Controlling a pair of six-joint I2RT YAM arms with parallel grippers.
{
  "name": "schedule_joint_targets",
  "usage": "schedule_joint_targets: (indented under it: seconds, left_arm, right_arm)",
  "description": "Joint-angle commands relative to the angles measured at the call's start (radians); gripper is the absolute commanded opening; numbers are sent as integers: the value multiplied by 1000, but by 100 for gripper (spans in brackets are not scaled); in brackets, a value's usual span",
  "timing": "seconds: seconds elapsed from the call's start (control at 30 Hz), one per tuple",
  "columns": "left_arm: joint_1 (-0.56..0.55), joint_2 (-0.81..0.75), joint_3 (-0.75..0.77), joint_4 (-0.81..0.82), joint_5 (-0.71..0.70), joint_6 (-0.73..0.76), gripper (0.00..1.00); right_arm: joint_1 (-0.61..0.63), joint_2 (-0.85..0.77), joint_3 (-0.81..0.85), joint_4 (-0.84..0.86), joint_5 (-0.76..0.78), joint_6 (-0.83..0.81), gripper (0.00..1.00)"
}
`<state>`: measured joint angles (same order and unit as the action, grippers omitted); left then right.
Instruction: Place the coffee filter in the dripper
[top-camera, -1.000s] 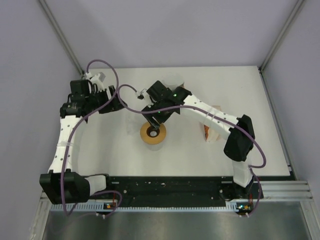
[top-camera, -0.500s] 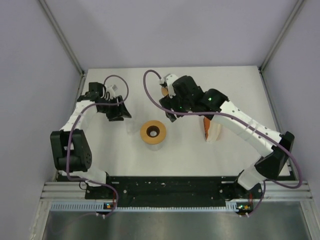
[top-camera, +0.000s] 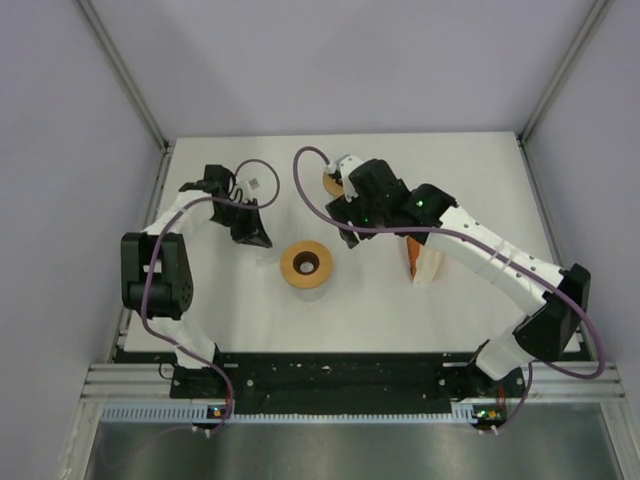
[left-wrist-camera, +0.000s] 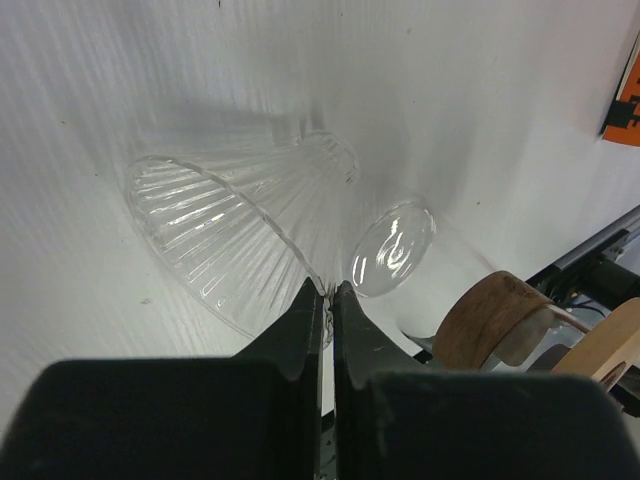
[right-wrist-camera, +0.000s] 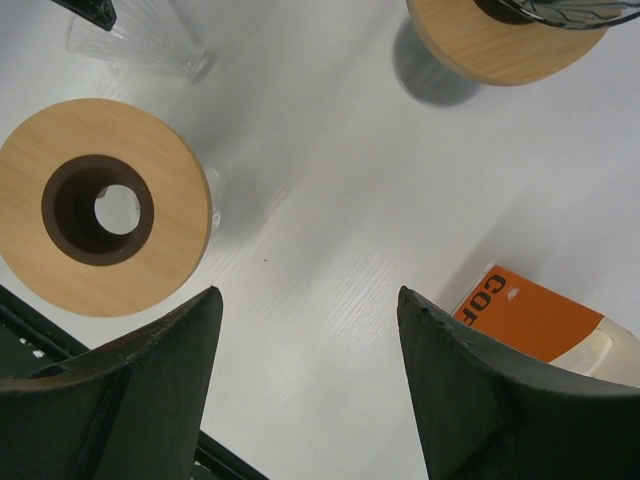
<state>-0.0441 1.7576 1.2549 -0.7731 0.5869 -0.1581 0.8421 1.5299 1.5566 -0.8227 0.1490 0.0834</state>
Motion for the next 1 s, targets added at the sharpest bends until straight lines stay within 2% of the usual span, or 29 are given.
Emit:
schedule_joint_targets:
  seconds: [0.0, 0.1, 0.23, 0.43, 0.57, 0.67, 0.73, 0.97]
  left_arm:
    - [6, -21, 61, -44, -4, 57, 0]
    - [6, -67, 84, -87, -7, 104, 0]
    - [4, -144, 190, -195, -41, 259, 0]
    - [-65, -312, 356, -396, -87, 634, 0]
    - [-184, -472, 316, -443, -170, 883, 0]
    - [-252, -563, 291, -518, -154, 1063, 0]
    - [-278, -544, 351, -578, -174, 1076, 0]
    - [-480, -541, 380, -608, -415, 1109, 0]
  right_arm:
    - [-8, -66, -12, 49, 20, 16, 70]
    - [-15, -80, -12, 60, 15, 26, 70]
    - [-32, -105, 0, 86, 12, 41, 70]
    - [-110, -140, 39, 164, -26, 81, 68]
    - [-164, -131, 94, 204, -109, 102, 67]
    - [-166, -87, 155, 203, -144, 105, 67]
    - [-166, -45, 197, 203, -219, 122, 67]
    - [-137, 146, 350, 209, -463, 216, 67]
